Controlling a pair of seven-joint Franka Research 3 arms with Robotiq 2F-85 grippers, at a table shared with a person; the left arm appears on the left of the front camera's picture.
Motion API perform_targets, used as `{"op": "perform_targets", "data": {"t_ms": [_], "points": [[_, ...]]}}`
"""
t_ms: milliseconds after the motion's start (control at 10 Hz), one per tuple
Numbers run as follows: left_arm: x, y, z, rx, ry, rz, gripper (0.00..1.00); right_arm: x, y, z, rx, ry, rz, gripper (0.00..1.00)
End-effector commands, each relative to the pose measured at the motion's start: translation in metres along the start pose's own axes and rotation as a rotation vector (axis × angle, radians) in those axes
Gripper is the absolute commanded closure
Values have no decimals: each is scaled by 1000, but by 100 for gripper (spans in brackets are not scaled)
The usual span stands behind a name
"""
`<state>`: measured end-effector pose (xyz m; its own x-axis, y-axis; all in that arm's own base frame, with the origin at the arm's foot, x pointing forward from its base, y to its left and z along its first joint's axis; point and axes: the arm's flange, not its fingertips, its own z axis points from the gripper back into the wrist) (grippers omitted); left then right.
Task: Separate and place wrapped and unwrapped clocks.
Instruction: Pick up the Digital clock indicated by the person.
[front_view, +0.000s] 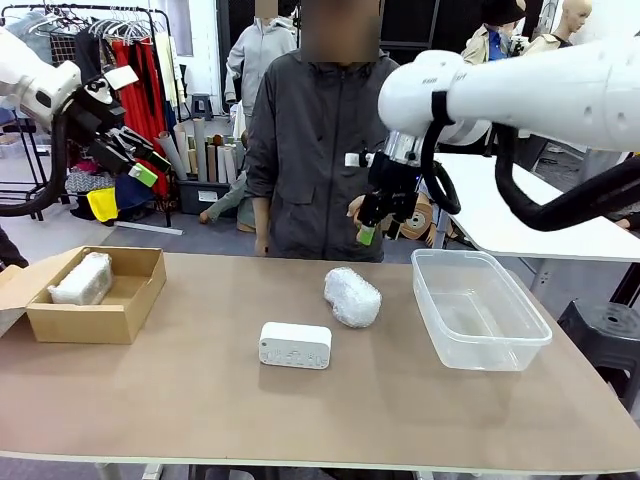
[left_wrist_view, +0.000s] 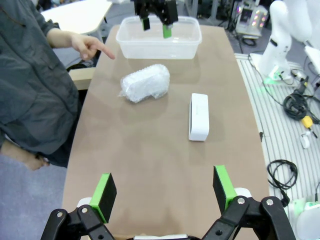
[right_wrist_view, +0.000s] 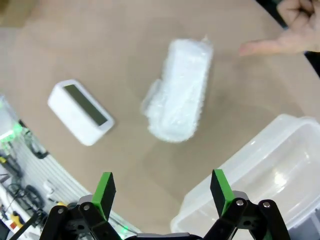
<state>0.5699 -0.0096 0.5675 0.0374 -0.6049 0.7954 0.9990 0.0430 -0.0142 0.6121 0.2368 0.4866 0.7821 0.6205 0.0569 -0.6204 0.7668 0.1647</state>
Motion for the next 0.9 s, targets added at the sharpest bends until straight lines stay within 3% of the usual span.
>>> {"op": "perform_targets", "data": {"t_ms": [0,300,800], "points": [[-1,-2,1,-3,-1,-16,0,17,5,-16,-114,-1,-25,0],[-1,-2,1,-3,-1,-16,0,33,5,-43,-149,-55,-43,0],[-1,-2,1,-3,-1,-16,0,22,8,-30,-68,-133,6,0]]}}
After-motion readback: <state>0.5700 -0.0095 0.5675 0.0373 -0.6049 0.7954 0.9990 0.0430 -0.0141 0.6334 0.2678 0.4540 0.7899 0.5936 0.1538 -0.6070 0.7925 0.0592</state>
